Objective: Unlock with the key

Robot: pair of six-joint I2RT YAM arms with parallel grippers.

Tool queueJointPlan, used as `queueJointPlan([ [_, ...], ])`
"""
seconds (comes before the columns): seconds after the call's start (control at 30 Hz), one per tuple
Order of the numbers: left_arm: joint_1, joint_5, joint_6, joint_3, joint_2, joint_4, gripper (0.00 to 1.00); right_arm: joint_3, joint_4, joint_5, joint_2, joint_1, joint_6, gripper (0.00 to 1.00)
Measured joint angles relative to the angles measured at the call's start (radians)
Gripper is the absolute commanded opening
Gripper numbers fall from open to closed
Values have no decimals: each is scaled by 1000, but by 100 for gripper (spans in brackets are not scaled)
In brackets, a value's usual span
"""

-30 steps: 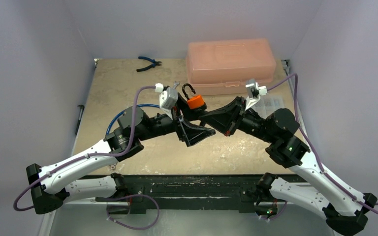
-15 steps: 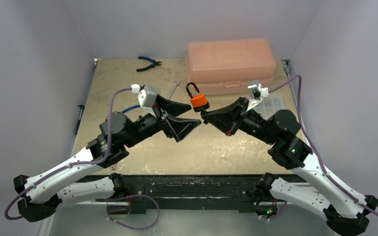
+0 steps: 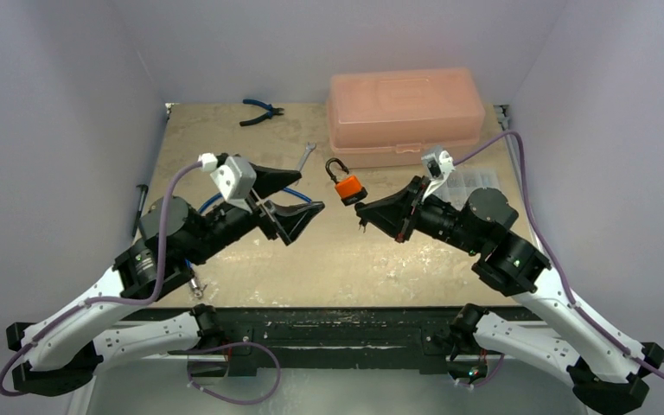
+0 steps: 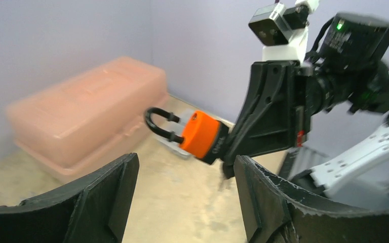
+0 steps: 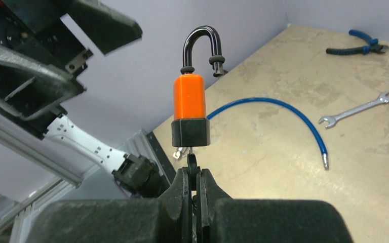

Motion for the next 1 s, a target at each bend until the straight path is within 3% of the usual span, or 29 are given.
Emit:
queueJointPlan([
  [0.13,0,-3,235,9,-34,-50,74,47,-83,-31,0,0,-14,0],
  [0.33,0,102,612,-38,-68,-92,75,114,-182,-144,3,0,-33,0],
  [0.53,0,174,883,-81,-57,-110,75,122,-251,-274,28,2,-32,0],
  [0.83,0,266,1040,-74,9,-181,64,122,-268,-367,42,2,-27,0],
  [1.0,0,315,1059,-34,42,-251,47,122,-267,-370,43,1,-25,0],
])
